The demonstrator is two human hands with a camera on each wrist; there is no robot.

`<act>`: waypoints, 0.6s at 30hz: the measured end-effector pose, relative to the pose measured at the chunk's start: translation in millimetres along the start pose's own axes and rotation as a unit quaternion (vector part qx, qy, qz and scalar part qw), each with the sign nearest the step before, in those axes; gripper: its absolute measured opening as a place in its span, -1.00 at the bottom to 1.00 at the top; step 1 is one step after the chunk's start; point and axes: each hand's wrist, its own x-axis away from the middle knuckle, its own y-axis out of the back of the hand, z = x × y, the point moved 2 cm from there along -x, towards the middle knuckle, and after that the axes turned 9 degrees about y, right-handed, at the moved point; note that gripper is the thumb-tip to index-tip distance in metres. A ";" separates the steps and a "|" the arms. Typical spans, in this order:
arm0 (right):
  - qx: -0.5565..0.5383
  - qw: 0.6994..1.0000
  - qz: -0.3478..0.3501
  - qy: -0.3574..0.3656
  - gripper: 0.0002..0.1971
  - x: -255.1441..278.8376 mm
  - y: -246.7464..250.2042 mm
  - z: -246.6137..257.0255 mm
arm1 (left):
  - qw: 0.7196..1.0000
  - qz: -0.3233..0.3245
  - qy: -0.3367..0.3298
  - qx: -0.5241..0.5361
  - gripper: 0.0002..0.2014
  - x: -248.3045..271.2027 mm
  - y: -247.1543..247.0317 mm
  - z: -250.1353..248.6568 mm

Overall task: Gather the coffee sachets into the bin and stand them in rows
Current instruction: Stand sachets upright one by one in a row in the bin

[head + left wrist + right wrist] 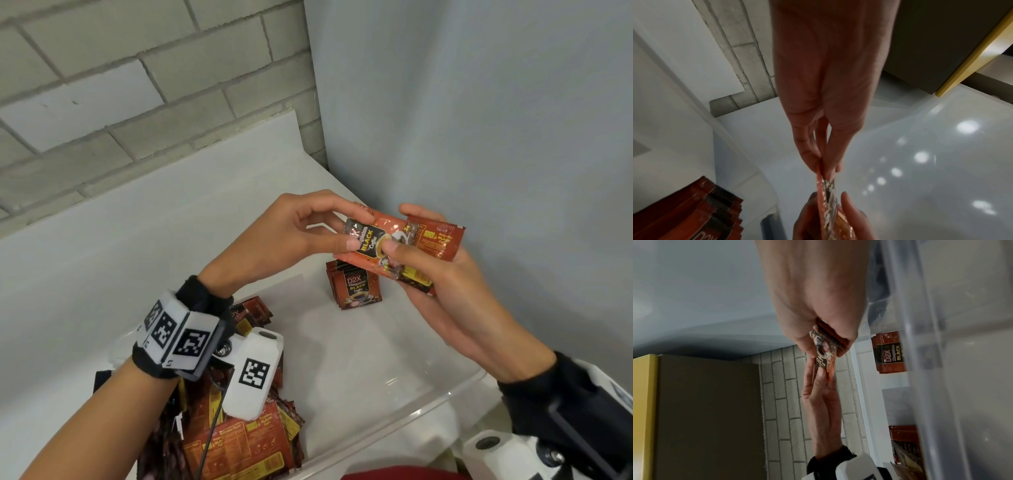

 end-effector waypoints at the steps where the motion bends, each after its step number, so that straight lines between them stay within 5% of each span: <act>1: 0.000 1.000 -0.004 0.008 -0.46 0.1 -0.4 -0.4 | 1.000 -0.001 -0.002 -0.005 -0.73 -0.1 1.9 -0.9; 6: 0.020 0.996 -0.070 0.061 -0.51 0.7 5.0 1.0 | 0.990 0.046 0.018 -0.133 -0.73 -1.3 16.4 6.9; 10: 0.048 0.995 -0.068 0.054 -0.52 2.8 5.4 1.0 | 0.960 0.076 0.002 -0.269 -0.71 -6.8 4.3 23.6; 18: 0.048 0.995 -0.058 0.065 -0.50 3.6 4.1 1.7 | 0.925 0.091 -0.031 -0.368 -0.69 -17.1 -21.3 35.5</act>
